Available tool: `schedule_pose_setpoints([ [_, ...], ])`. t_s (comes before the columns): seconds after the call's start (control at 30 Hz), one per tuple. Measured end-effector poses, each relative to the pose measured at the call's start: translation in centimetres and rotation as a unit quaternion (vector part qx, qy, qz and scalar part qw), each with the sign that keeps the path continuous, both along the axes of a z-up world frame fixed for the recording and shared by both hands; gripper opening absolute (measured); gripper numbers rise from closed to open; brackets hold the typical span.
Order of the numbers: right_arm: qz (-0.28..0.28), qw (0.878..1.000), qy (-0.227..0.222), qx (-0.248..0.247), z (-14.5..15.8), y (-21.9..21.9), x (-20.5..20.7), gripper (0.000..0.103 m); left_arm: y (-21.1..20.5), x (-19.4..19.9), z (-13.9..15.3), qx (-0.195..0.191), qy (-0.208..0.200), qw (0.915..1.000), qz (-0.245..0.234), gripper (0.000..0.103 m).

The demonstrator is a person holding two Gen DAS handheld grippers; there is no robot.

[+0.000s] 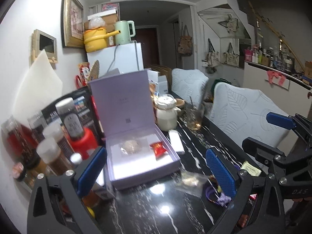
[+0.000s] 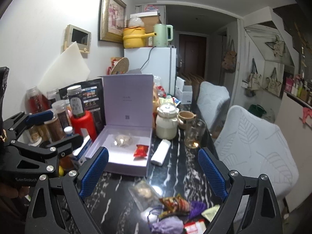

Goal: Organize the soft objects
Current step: 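Withdraw both grippers from the box back over the table, then grasp the dark red candy packet with the right gripper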

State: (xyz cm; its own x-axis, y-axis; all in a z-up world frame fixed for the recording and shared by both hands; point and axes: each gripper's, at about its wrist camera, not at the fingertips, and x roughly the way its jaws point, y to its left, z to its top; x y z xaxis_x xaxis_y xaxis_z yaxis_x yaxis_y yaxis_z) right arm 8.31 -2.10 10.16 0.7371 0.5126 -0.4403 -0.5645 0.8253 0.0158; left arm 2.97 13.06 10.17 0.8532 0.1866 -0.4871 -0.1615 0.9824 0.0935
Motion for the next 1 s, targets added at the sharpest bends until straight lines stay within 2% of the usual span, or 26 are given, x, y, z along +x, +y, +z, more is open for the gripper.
schedule_pose_setpoints([
  [0.4,-0.03,0.999,0.024,0.0,-2.9,-3.7,-3.6,0.094,-3.1,-2.6,-3.1,-0.022,0.025,0.9985,-0.044,0.103],
  [0.63,-0.059,0.997,0.041,0.003,-5.1,-6.1,-5.1,0.094,-4.8,-3.0,-5.5,-0.043,0.056,0.9957,-0.06,0.103],
  [1.0,-0.081,0.994,0.075,0.012,-8.9,-9.5,-6.5,0.094,-6.5,-3.5,-8.8,-0.053,0.073,0.9939,-0.063,0.103],
])
